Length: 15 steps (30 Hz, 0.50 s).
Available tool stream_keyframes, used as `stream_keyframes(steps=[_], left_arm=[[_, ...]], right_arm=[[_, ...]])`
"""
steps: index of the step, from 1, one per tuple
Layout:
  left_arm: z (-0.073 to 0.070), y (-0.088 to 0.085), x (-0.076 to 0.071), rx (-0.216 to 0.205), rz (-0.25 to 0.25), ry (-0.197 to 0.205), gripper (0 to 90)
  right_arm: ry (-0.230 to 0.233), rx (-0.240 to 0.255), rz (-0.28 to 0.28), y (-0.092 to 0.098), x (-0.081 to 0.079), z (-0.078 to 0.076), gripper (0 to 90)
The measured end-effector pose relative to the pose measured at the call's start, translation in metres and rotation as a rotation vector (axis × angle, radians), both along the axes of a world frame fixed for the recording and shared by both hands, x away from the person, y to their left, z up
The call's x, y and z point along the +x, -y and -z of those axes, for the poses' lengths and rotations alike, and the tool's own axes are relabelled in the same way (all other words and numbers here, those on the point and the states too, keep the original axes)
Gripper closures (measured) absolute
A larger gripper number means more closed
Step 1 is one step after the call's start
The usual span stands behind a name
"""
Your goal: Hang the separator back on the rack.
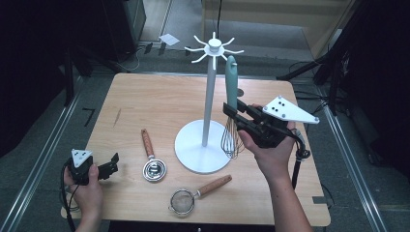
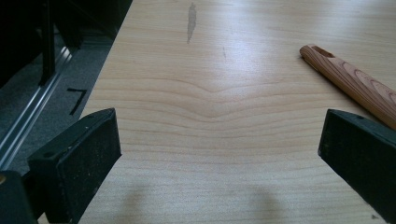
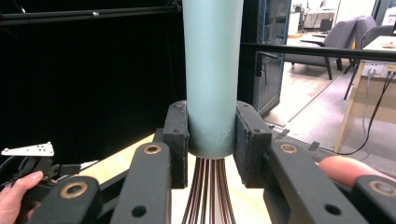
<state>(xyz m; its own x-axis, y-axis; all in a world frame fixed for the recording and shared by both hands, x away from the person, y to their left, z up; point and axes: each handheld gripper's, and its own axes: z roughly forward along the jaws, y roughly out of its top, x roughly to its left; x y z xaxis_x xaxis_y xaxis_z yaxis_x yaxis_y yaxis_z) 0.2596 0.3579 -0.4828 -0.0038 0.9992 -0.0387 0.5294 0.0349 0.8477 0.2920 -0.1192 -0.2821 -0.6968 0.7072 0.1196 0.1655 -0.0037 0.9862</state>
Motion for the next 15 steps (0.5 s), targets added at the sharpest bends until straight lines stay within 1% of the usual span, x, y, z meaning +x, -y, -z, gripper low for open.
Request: stream_keyframes(steps=[3, 5, 8, 12, 15], left_arm=[[0.0, -0.0001, 0.0, 0.0, 0.0, 0.0, 0.0], [0.0001, -0.0003, 0.0, -0.001, 0.0, 0.002, 0.0], [0.0, 0.0, -0.0001, 0.0, 0.001, 0.0, 0.0], [0.0002, -0.0002, 0.0, -0.002, 0.001, 0.002, 0.0], [0.0002, -0.0004, 0.0001, -0.002, 0.002, 0.001, 0.0]], right_arm=[[0.004, 0.005, 0.004, -0.0012, 0.0009, 0.0015, 71.0], [0.023, -0.008, 0.024, -0.0037, 0.0027, 0.0028, 70.7], [0.025, -0.008, 0.011, -0.0053, 0.0047, 0.0038, 70.6], [0.026, -0.01, 0.037, -0.008, 0.0055, 0.004, 70.2], [0.028, -0.011, 0.037, -0.0104, 0.0061, 0.0042, 70.2]])
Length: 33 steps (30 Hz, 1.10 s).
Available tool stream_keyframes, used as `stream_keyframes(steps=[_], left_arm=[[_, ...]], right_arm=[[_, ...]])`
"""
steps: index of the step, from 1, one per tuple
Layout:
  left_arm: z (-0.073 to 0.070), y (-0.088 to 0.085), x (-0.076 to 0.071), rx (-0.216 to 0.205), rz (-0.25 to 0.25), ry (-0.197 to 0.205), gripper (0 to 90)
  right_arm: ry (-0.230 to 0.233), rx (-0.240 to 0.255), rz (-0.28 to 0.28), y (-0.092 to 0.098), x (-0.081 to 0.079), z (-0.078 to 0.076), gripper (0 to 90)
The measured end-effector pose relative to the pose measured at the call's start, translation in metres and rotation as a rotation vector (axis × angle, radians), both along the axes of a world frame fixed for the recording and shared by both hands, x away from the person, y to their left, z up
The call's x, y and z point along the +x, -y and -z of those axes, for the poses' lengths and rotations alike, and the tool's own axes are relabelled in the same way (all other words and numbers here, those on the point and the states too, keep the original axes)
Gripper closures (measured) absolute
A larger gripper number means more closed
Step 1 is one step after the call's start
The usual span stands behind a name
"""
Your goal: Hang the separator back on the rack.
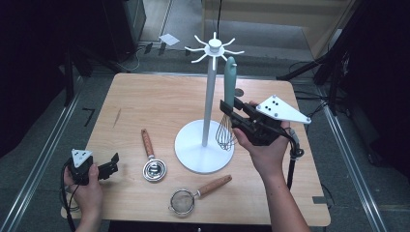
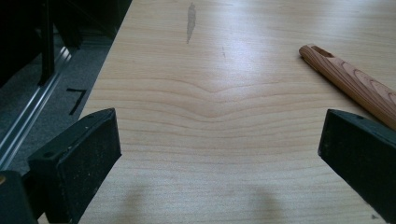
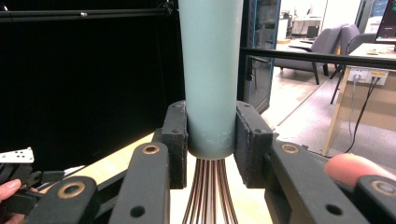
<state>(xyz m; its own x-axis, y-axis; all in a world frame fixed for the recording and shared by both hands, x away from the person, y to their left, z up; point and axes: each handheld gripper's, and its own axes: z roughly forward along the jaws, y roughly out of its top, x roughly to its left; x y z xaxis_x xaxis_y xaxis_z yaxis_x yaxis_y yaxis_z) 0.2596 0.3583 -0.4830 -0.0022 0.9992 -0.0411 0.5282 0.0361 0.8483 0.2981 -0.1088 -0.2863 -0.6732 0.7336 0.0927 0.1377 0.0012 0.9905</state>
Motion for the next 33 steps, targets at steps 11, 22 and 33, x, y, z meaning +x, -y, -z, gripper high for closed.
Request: stream_keyframes(steps=[11, 22, 33], left_arm=[[0.0, 0.0, 0.0, -0.004, 0.001, -0.002, 0.0], [0.0, 0.0, 0.0, -0.003, 0.001, -0.002, 0.0], [0.0, -0.001, 0.0, -0.013, 0.0, -0.001, 0.0]], right_arm=[[-0.003, 0.032, -0.005, 0.003, -0.002, -0.004, 67.1], [0.004, 0.04, 0.103, 0.006, 0.009, -0.008, 90.0], [0.139, -0.001, 0.165, -0.004, 0.025, -0.026, 90.0]])
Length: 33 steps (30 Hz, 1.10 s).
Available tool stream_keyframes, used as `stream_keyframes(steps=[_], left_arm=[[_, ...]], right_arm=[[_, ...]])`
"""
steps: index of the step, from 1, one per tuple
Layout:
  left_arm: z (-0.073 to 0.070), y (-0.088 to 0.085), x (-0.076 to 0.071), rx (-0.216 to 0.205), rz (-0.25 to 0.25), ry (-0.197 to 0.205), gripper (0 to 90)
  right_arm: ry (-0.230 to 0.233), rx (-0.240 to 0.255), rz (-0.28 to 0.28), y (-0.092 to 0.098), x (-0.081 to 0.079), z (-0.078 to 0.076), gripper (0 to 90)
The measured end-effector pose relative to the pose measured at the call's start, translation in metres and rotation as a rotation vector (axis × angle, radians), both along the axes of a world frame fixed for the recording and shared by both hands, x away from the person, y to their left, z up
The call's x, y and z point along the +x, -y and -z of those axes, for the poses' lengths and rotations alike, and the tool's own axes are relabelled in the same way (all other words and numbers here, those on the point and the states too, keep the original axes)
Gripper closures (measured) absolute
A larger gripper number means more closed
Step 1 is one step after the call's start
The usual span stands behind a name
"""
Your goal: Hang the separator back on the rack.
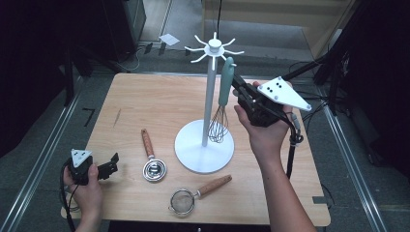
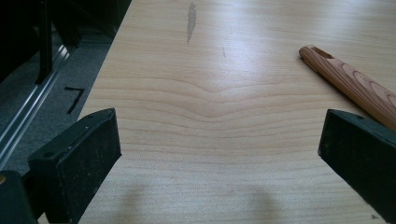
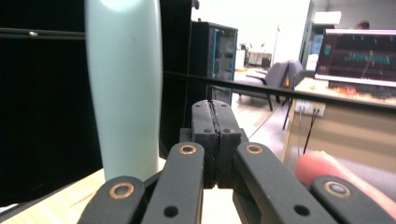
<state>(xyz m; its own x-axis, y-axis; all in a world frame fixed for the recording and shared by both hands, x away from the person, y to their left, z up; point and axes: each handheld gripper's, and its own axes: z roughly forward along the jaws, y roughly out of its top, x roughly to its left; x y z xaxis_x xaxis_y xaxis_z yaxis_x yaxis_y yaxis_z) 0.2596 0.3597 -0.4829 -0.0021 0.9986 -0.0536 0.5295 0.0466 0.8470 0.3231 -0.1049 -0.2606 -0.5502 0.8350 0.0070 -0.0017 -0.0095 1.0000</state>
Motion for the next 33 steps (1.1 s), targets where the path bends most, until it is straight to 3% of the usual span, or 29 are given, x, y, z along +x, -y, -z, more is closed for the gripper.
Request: stream_keyframes(steps=[3, 10, 21, 33], left_arm=[[0.0, 0.0, 0.0, 0.0, 0.0, 0.001, 0.0], [0.0, 0.0, 0.0, -0.002, -0.003, 0.0, 0.0], [0.0, 0.0, 0.0, 0.001, 0.0, 0.0, 0.0], [0.0, 0.002, 0.0, 0.014, 0.0, 0.004, 0.0]], right_arm=[[0.021, -0.014, -0.023, -0.004, -0.003, -0.004, 90.0], [0.02, -0.018, -0.069, -0.01, -0.011, -0.005, 90.0], [0.029, -0.034, -0.086, -0.019, -0.022, -0.007, 90.0], [0.034, -0.053, -0.067, -0.025, -0.027, -0.007, 90.0]])
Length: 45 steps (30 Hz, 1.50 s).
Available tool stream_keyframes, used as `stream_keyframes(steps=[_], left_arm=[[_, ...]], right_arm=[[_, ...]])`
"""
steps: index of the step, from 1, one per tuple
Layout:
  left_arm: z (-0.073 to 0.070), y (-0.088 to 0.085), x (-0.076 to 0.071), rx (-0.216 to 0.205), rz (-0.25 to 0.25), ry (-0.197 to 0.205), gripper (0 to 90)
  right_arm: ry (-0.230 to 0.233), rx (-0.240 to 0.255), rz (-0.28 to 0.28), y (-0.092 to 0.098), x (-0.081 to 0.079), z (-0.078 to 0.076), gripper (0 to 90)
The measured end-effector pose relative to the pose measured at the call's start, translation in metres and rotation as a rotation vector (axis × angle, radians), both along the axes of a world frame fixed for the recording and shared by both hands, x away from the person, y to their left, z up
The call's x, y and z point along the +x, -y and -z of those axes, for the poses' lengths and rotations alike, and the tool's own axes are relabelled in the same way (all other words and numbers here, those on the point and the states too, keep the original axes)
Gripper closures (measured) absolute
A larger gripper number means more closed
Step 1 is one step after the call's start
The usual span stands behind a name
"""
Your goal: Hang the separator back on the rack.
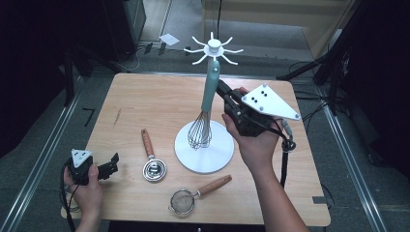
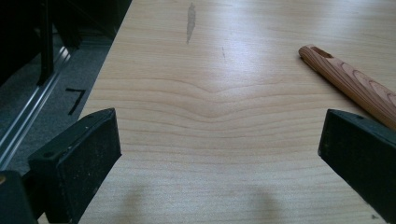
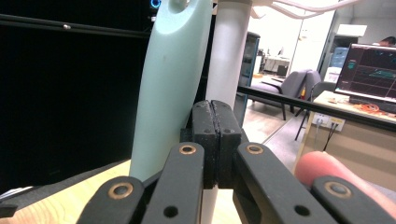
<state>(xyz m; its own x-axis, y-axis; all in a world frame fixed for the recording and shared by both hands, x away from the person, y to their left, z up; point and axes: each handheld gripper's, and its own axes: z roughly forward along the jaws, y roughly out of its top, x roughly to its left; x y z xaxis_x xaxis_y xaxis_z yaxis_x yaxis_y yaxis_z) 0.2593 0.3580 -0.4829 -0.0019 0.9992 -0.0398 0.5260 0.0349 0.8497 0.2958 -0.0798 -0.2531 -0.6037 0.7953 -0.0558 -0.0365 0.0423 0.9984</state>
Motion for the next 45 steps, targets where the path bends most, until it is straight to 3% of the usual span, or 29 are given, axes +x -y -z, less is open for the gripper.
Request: stream_keyframes(steps=[4, 10, 17, 19, 22, 23, 26, 27, 29, 32, 35, 36, 39, 41, 42, 44, 45], left_arm=[[0.0, 0.002, 0.0, 0.026, 0.004, 0.001, 0.0], [-0.001, 0.002, -0.003, 0.024, -0.001, 0.021, 0.0], [-0.006, 0.004, -0.008, 0.026, 0.02, 0.042, 0.0], [-0.008, 0.007, -0.011, 0.046, 0.024, 0.059, 5.8], [-0.012, 0.011, -0.015, 0.038, 0.053, 0.073, 7.8], [-0.014, 0.016, -0.017, 0.03, 0.077, 0.08, 7.8], [-0.018, 0.023, -0.02, 0.032, 0.111, 0.08, 7.8], [-0.021, 0.03, -0.024, 0.024, 0.156, 0.084, 9.9], [-0.024, 0.039, -0.026, 0.052, 0.176, 0.067, 23.1], [-0.027, 0.051, -0.029, 0.038, 0.242, 0.046, 24.7], [-0.028, 0.06, -0.031, 0.042, 0.262, 0.038, 30.8], [-0.028, 0.073, -0.034, 0.062, 0.305, 0.009, 30.6], [-0.027, 0.094, -0.044, 0.089, 0.397, 0.004, 30.5], [-0.025, 0.105, -0.052, 0.074, 0.462, 0.009, 33.6], [-0.024, 0.109, -0.054, 0.056, 0.484, 0.013, 39.4], [-0.022, 0.113, -0.056, 0.004, 0.534, 0.005, 50.2], [-0.021, 0.114, -0.056, -0.046, 0.586, -0.01, 54.2]], right_arm=[[0.006, -0.003, 0.017, 0.003, 0.001, 0.002, 88.9], [-0.025, -0.015, 0.057, 0.015, 0.0, 0.018, 85.7], [-0.117, -0.023, 0.09, 0.035, -0.005, 0.056, 78.3], [-0.143, -0.037, 0.1, 0.041, -0.007, 0.068, 76.3], [-0.169, -0.044, 0.105, 0.045, -0.01, 0.082, 74.8], [-0.202, -0.051, 0.11, 0.05, -0.014, 0.098, 73.4], [-0.245, -0.061, 0.113, 0.056, -0.02, 0.119, 71.7], [-0.264, -0.058, 0.115, 0.057, -0.022, 0.126, 71.0], [-0.299, -0.058, 0.118, 0.06, -0.026, 0.141, 70.3], [-0.343, -0.063, 0.113, 0.062, -0.032, 0.162, 70.1], [-0.382, -0.058, 0.1, 0.063, -0.038, 0.177, 70.3], [-0.39, -0.056, 0.096, 0.063, -0.04, 0.181, 70.3], [-0.41, -0.053, 0.092, 0.061, -0.047, 0.192, 70.3], [-0.43, -0.054, 0.088, 0.059, -0.052, 0.198, 70.1], [-0.438, -0.06, 0.082, 0.057, -0.053, 0.202, 69.8], [-0.467, -0.052, 0.073, 0.053, -0.057, 0.208, 69.7], [-0.481, -0.043, 0.065, 0.051, -0.059, 0.21, 69.8]])
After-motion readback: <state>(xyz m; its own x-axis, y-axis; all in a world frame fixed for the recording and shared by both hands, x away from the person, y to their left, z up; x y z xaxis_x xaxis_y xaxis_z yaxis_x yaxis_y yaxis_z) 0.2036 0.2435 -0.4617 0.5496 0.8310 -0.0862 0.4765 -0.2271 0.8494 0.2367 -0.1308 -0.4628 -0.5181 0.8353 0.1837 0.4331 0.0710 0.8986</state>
